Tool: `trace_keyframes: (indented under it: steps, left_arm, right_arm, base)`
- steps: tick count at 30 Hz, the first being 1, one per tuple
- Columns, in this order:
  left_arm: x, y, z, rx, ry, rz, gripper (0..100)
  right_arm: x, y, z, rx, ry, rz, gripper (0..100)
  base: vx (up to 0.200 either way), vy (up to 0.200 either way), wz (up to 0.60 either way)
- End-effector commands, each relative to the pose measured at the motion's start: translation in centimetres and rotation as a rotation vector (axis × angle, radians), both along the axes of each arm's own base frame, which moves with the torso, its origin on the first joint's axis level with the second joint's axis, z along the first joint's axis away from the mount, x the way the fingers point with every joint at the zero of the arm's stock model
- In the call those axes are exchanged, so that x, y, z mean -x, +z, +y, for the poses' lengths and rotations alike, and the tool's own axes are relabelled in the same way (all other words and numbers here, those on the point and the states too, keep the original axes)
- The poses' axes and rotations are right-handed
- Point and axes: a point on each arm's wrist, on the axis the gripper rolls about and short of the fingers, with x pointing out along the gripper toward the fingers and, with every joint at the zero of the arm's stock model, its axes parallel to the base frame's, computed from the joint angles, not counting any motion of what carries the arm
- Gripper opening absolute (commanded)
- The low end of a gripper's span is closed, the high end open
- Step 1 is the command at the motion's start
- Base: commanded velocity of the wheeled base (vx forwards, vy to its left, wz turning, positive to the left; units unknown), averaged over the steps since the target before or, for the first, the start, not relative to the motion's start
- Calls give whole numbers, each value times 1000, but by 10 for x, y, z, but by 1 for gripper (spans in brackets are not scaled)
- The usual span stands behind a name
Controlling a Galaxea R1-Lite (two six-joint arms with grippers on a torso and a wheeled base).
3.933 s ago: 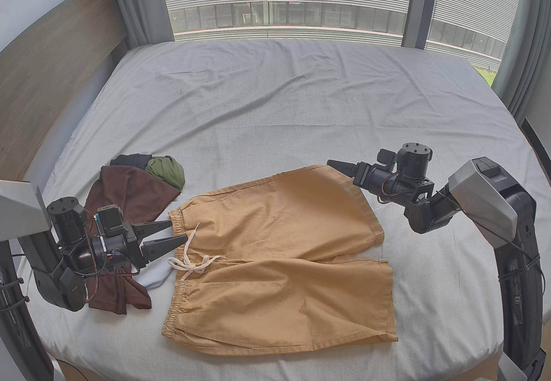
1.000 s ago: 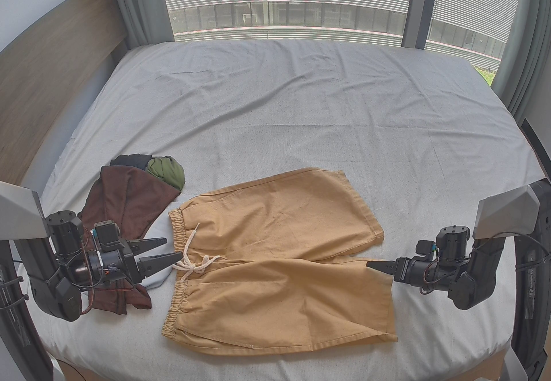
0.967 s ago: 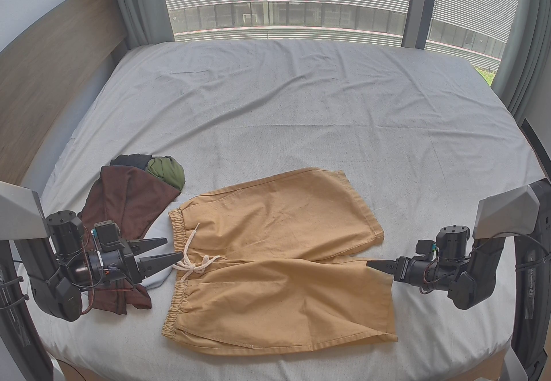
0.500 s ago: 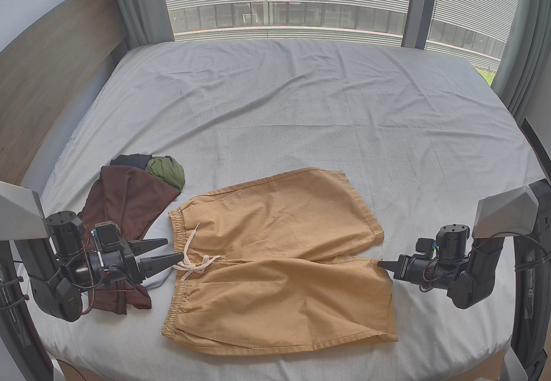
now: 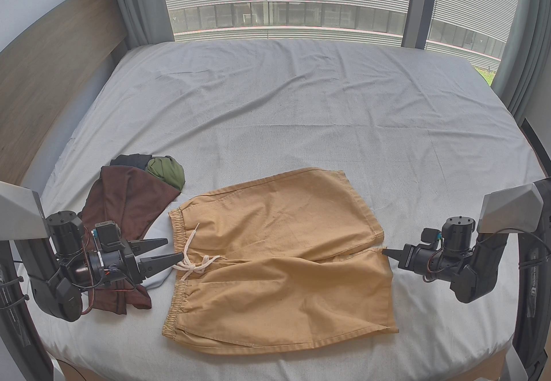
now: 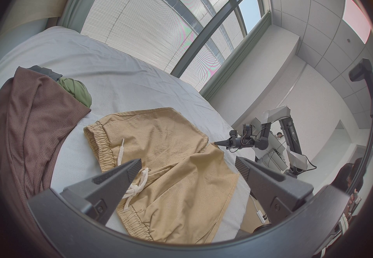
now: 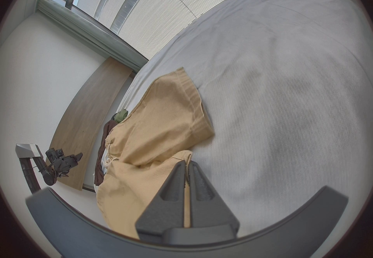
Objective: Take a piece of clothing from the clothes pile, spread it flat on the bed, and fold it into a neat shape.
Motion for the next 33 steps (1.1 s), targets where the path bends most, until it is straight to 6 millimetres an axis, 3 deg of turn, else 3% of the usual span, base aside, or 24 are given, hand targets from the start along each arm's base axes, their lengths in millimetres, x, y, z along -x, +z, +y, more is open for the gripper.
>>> trace_keyframes:
  steps: [1,17,22,23,28,33]
  left_arm:
    - [0,0,0,0,2,0,100]
    - [-1,0,1,0,3,0,100]
    - [1,-1,1,0,5,9,100]
    - [3,-2,1,1,5,17,100]
    - [12,-7,1,3,6,57,100]
    - [22,-11,5,-1,21,95,100]
  right_arm:
    - [-10,9,-7,-4,-23,-46,0]
    - [-40,9,-12,-1,-56,-108,0]
    - [-40,8,-11,1,-59,-104,0]
    - [-40,8,-11,0,-61,-107,100]
    - [-31,10,-13,16,-89,-99,100]
    - [-9,29,-14,18,-87,-94,100]
  base:
    - [0,0,0]
    - [0,0,0]
    - [0,0,0]
    - [0,0,0]
    - [0,0,0]
    - [0,0,0]
